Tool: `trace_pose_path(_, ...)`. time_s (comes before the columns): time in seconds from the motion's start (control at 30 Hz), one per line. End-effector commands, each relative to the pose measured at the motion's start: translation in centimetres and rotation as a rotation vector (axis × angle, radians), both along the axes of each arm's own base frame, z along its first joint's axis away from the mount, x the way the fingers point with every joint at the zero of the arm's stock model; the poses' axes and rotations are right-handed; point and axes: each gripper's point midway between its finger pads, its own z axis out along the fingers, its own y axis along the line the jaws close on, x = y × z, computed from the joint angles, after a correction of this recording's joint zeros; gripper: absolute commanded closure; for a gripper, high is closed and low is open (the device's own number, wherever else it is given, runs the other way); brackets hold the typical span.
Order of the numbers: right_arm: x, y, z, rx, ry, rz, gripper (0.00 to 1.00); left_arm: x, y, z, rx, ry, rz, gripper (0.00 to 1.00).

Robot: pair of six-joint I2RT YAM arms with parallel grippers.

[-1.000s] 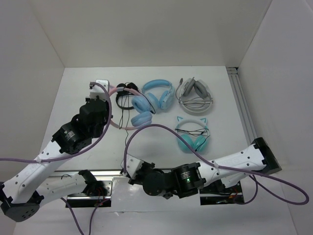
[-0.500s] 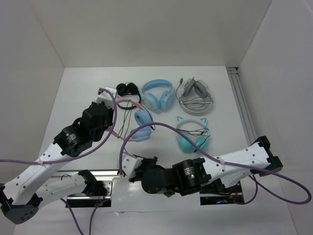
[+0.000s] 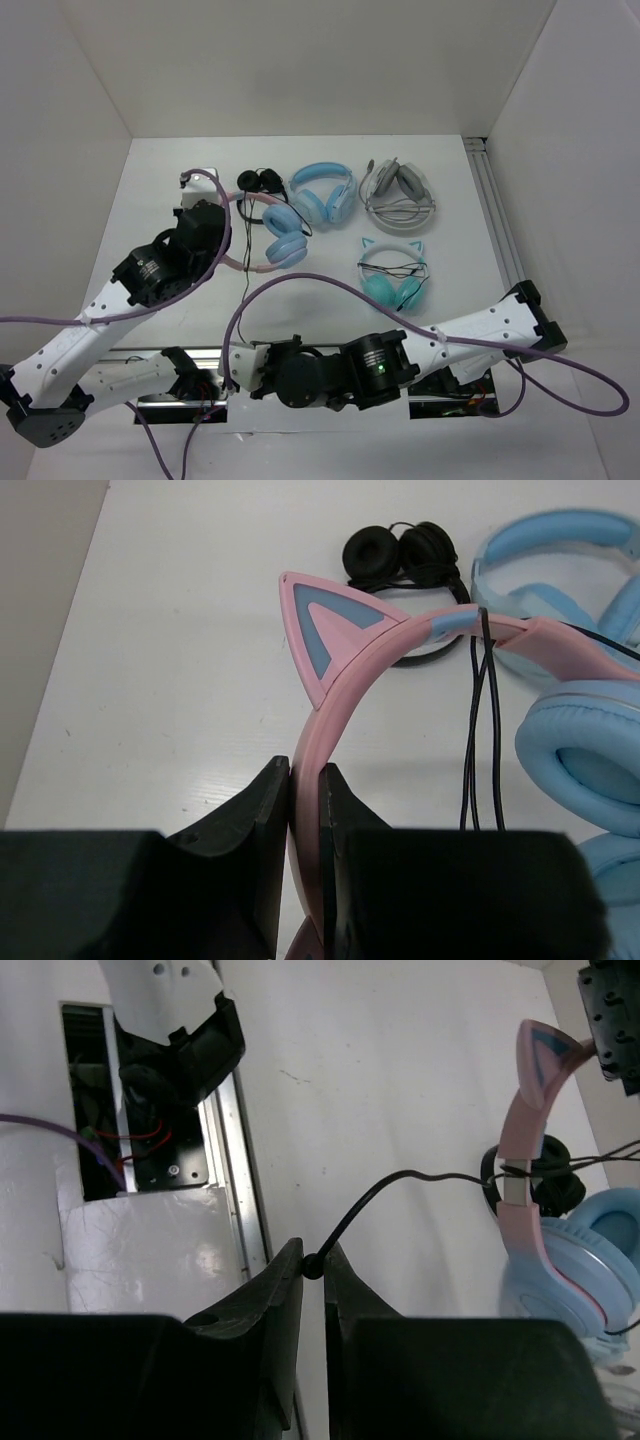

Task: Wrap the headphones

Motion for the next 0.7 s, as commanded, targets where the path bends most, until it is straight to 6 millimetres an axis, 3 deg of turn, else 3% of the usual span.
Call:
trace_pose_path(0.0,-1.8,1.5,2.8,0.076,0.027,0.092,1.00,0.5,0.9,3.1,-0.171,-0.118,0.134,1.00)
trace_pose_path(0.27,0.6,-0.3,4.8,0.098,-0.059,-0.002,1.00,0.3,-0.4,2.6,-0.101,-0.135,-0.039,1.00)
trace_pose_path(0.47,4.2,-3.6,4.1,-0.042,-0.186,-0.113,1.00,-0.3,-2.2,3.0,-0.017,-0.142,-0.253,1.00)
trace_pose_path(0.67,7.4,-7.0,5.9,-0.070,-0.273,-0.257,1.00,-1.8,-4.6,1.3,0.040,-0.076,-0.481,1.00)
